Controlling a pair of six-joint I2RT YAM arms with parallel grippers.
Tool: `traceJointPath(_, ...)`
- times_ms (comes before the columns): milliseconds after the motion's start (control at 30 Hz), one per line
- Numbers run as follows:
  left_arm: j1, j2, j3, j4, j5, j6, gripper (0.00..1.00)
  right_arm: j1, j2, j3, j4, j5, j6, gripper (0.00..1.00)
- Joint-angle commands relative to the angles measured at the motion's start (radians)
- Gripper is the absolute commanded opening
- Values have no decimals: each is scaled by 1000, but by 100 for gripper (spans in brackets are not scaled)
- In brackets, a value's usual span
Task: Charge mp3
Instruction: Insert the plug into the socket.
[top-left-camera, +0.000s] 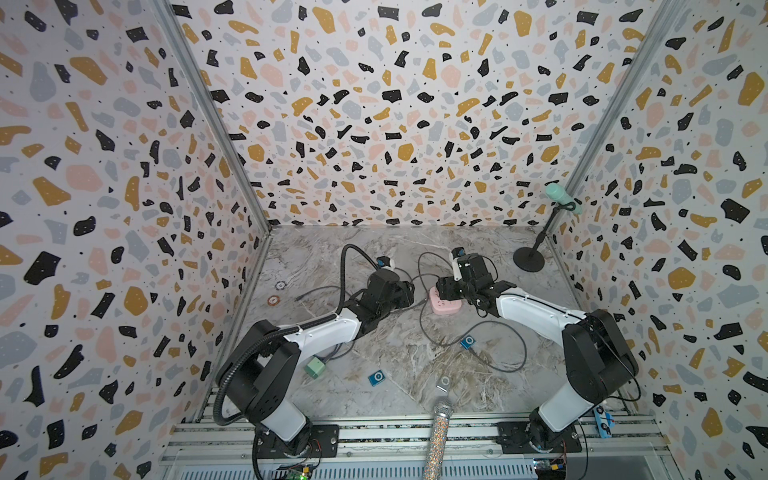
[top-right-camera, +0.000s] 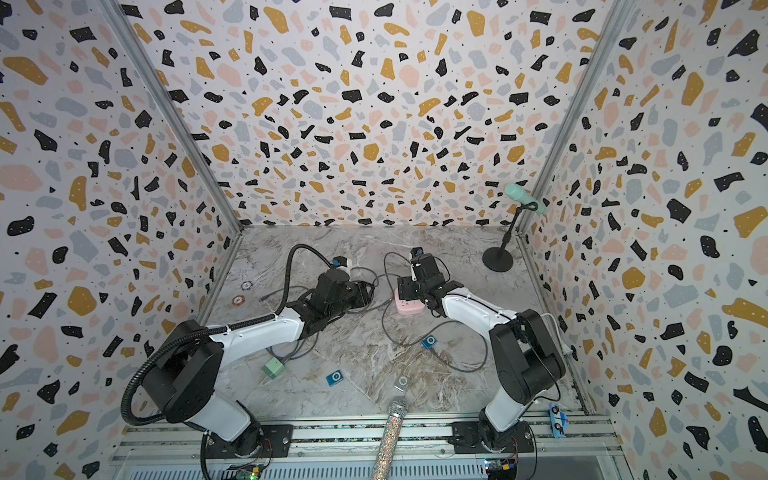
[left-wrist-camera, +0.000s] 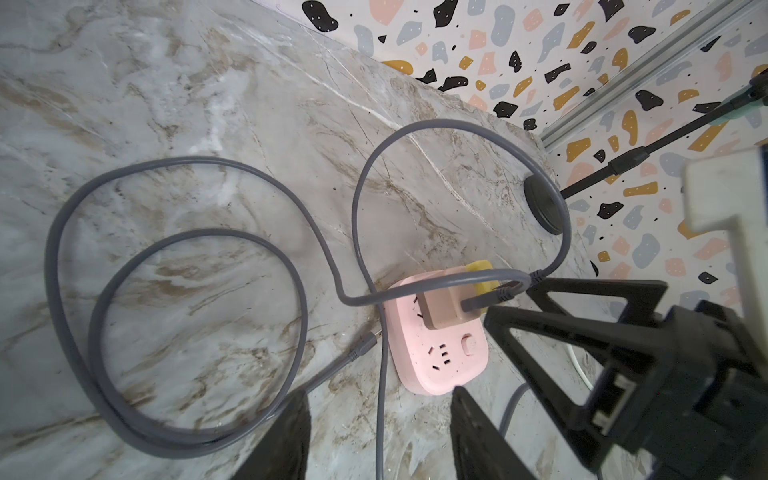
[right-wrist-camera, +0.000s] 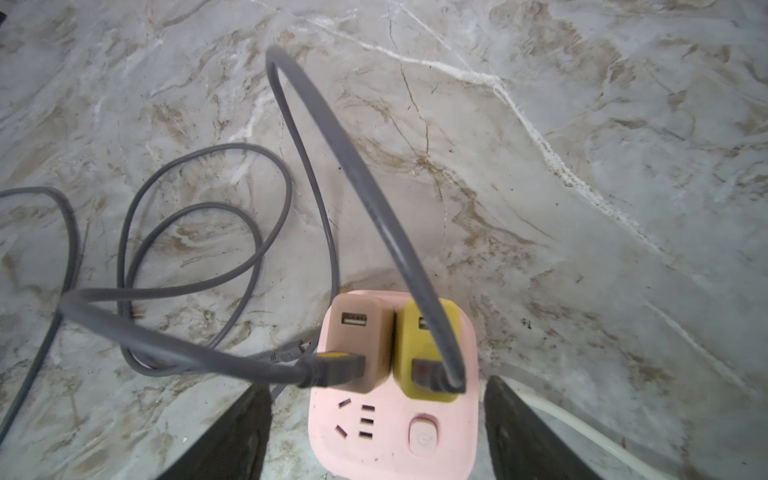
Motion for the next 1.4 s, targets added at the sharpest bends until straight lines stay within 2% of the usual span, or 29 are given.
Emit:
traceJointPath(0,-1,8,35,16,5,18,55,-4,16,37,17,-18,-16,81)
traceJointPath(200,0,14,44,10,7,17,55,-1,53,68,7,0,-33,77)
traceJointPath(500,-1,42,61,11,28,10,55,0,5,30,25,74,-33,75)
traceJointPath(733,-3,39,59,11,32,6,54,1,33,36,18,63,-42,63)
traceJointPath(867,-4,34,54,10,31,5,54,5,53,30,4,62,-46,53)
traceJointPath(1367,-4,12,47,22,33,-14,54,19,133,-14,-82,32,-45,50)
